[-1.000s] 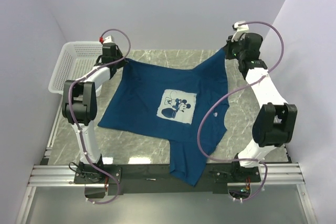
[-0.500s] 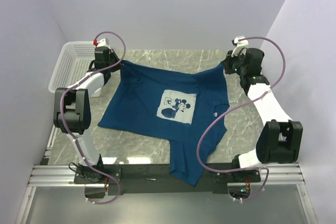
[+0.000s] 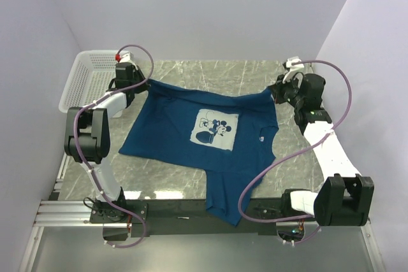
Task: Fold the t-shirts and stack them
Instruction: Fold the tshirt
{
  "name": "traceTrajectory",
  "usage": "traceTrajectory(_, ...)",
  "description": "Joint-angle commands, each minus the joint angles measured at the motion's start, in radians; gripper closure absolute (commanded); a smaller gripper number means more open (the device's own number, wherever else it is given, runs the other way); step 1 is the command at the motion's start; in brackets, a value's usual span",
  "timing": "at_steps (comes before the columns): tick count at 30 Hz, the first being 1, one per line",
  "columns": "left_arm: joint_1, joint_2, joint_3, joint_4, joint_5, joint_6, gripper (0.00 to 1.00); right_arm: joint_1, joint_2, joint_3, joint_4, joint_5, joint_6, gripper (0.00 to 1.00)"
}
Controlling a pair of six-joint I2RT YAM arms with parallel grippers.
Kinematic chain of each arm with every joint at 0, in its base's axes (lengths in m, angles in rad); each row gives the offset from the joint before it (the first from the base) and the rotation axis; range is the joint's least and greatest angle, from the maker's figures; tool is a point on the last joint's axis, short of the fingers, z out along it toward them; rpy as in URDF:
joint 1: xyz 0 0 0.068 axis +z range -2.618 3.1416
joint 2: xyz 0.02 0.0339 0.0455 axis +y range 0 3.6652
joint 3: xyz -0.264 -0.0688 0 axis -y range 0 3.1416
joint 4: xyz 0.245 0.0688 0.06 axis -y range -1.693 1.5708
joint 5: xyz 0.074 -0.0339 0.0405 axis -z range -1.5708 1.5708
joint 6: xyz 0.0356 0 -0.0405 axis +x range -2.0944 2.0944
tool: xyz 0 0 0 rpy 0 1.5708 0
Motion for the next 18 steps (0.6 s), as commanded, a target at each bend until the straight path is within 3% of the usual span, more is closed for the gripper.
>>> traceTrajectory(1, 0.005, -0.061, -0.012, 0.04, 0.019, 0.017, 1.0, -0.007, -0.047, -0.027, 0.022, -0.018, -0.018, 1.0)
traceTrajectory(18, 0.023, -0.102, -0.091, 0.032, -0.004, 0.023, 0.99, -0.013, -0.114, -0.101, 0.008, -0.001, -0.036, 1.0)
